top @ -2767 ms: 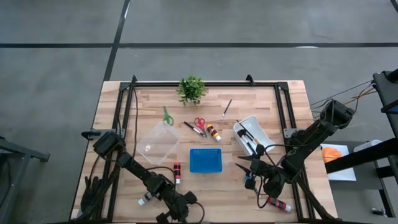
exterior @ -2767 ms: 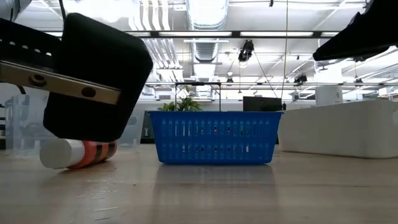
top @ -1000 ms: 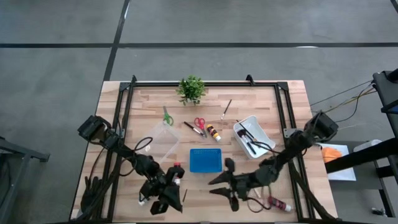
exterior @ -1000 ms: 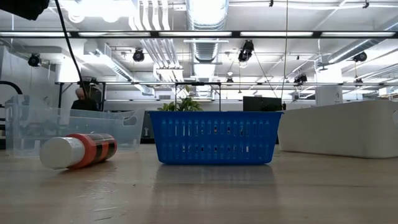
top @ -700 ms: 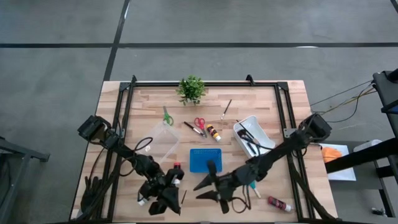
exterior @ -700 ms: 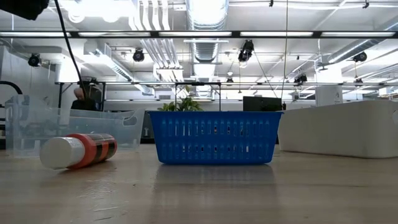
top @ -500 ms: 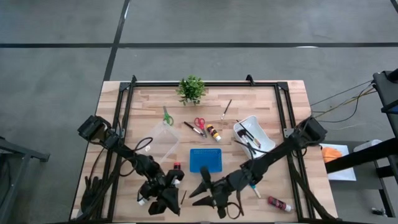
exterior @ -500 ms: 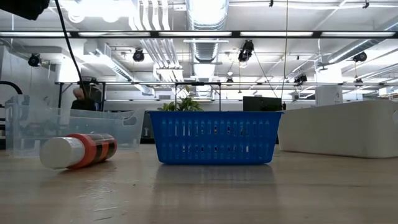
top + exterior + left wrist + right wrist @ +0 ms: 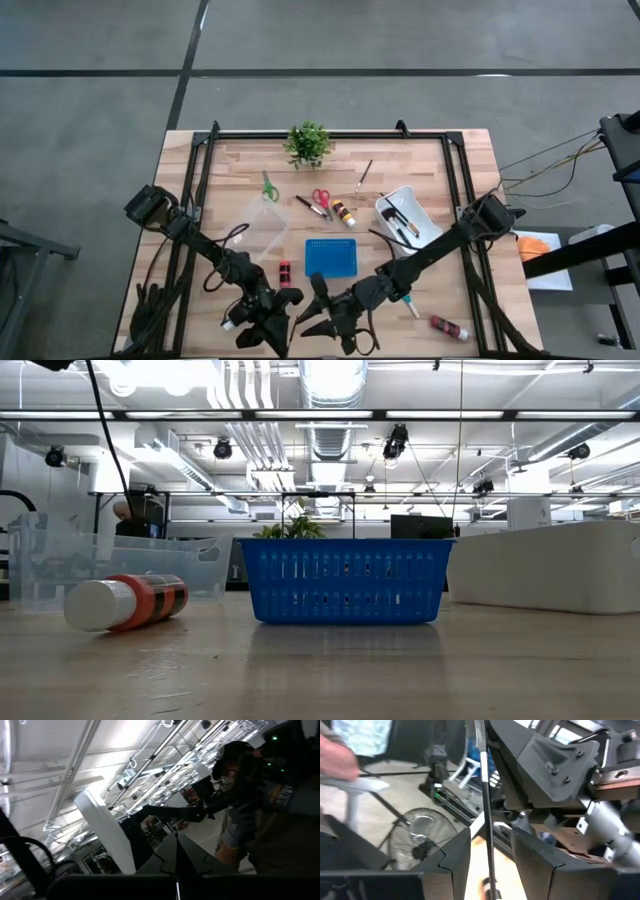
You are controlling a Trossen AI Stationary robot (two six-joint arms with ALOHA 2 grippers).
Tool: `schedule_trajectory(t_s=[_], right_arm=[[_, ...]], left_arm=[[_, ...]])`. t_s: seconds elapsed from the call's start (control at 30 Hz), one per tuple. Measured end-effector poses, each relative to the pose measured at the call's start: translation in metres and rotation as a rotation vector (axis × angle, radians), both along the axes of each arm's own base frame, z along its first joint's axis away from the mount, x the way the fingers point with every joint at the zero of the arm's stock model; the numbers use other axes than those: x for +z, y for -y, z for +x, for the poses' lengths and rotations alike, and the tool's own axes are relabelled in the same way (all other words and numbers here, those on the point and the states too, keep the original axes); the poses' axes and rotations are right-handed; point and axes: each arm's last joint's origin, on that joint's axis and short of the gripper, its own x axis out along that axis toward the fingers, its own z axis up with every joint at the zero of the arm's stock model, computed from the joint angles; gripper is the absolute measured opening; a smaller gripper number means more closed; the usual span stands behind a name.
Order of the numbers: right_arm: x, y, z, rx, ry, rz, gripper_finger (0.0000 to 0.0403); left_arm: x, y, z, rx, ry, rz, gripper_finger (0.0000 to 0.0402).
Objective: Pick & Place Paint Supplies
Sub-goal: Put the eyelash brush in the white bin
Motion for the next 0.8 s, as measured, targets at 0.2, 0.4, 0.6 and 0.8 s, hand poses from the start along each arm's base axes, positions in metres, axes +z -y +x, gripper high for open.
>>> schedule_trajectory(t_s=[0.2,0.4,0.6,0.8], right_arm=[[0.0,0.002,0.0,0.05,-0.042,0.018,0.0141],[0.0,0.002,0.0,0.053,-0.06,0.008,0.0141],[-0.006,0.003,0.0,0.008,-0.08,-0.067,0.0141],[-0.005,0.004,0.0,-0.011,-0.06,-0.107,0.0141]], left_arm=[[0.0,0.0,0.001,-0.033,0.002,0.013,0.0002],[0.002,-0.001,0.0,-0.053,0.017,0.007,0.0002],[0.009,0.003,-0.007,-0.09,0.094,-0.029,0.0002],[0.01,0.007,-0.011,-0.076,0.171,-0.009,0.0002]])
